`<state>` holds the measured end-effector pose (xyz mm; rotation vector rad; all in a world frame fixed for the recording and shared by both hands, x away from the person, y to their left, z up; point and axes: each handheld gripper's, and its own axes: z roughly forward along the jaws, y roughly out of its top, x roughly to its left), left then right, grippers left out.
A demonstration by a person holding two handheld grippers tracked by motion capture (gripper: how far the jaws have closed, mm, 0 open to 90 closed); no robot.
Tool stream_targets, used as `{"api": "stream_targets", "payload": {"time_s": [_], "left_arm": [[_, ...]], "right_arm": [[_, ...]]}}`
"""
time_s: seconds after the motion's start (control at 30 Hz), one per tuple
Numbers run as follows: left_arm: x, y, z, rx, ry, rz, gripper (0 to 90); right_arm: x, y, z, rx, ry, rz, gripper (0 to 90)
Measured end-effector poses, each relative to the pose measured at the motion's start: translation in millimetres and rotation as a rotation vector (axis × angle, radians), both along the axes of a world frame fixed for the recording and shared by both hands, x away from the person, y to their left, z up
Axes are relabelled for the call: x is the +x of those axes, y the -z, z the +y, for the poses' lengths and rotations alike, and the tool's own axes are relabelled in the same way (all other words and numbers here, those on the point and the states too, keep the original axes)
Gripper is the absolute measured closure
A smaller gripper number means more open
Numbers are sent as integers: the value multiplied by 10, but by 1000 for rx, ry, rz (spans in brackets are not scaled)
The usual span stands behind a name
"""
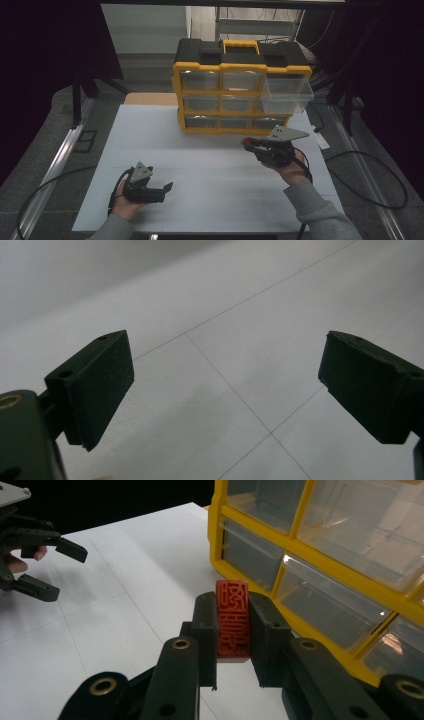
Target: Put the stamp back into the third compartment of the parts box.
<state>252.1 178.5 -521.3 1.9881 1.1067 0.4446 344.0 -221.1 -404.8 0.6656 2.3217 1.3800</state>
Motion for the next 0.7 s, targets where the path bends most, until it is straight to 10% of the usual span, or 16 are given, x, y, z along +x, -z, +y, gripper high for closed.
{"api": "stream_targets", "payload": {"time_s": [0.7], "left_arm": [[2,2,-4,3,0,2,83]], "right_arm": [[-18,-166,-133,46,28,-36,746]]}}
